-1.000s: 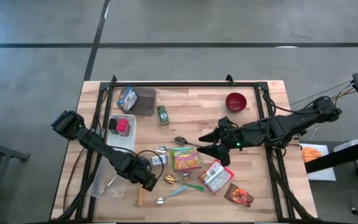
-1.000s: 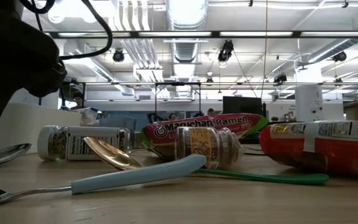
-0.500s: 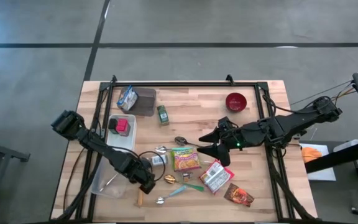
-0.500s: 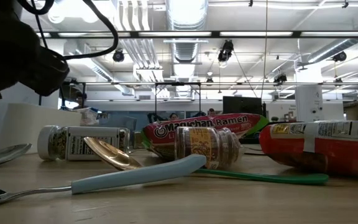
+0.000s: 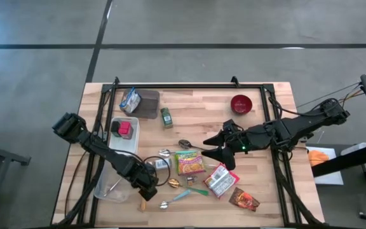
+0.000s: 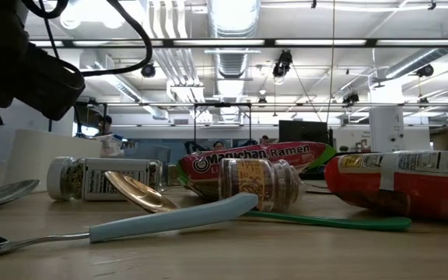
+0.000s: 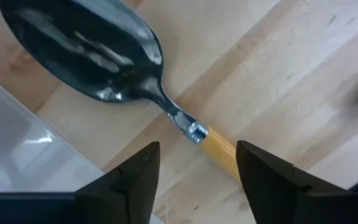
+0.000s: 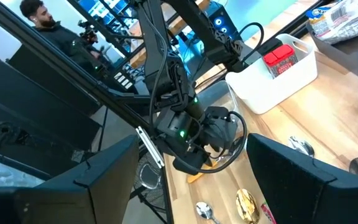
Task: Pick & Place Food Item
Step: Put the black spoon into the transparent bin
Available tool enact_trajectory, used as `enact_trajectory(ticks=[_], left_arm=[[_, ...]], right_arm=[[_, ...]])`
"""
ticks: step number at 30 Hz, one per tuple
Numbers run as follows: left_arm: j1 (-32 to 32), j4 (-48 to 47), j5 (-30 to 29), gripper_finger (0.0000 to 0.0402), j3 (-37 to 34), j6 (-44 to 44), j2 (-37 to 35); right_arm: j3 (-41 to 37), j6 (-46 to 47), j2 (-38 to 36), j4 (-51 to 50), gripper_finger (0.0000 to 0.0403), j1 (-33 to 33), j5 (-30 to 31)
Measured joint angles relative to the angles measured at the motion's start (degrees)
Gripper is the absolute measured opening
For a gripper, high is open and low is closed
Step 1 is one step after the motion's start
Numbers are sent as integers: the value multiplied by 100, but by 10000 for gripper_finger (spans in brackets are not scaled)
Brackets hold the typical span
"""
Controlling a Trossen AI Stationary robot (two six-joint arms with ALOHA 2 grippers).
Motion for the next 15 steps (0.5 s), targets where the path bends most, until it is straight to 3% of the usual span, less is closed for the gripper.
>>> enact_trajectory(ticks=[8, 15], left_arm=[[0, -1, 187, 190, 12, -135, -361], [4, 131, -40, 190, 12, 77, -932]], right_arm=[[0, -37, 0, 4, 295, 97, -9], [0, 126, 0, 24, 295, 154, -38]])
